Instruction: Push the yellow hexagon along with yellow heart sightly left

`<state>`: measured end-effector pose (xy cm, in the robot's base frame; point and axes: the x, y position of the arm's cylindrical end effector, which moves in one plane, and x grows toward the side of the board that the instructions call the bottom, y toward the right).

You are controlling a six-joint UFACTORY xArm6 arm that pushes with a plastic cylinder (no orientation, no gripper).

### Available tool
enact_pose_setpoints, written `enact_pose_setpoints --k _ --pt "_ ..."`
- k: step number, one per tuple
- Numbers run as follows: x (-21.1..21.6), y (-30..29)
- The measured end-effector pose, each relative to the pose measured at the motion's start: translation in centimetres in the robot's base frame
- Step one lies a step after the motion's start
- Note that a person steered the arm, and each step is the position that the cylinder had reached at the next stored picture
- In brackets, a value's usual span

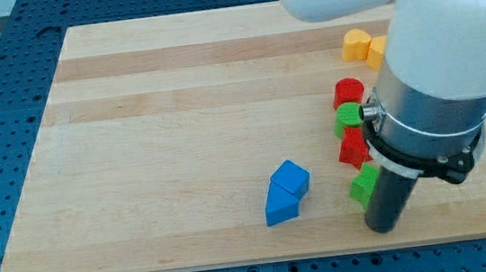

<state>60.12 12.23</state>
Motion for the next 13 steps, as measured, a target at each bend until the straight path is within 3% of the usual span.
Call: enact_pose_setpoints --k 2,4,5,6,12,13 --pt "-1.1 0.0" --pt "1.7 3.7" --pt "-4.4 7.8" --pt "-13.5 7.8" --pt "-20.1 11.3" --pt "-23.6 10.9"
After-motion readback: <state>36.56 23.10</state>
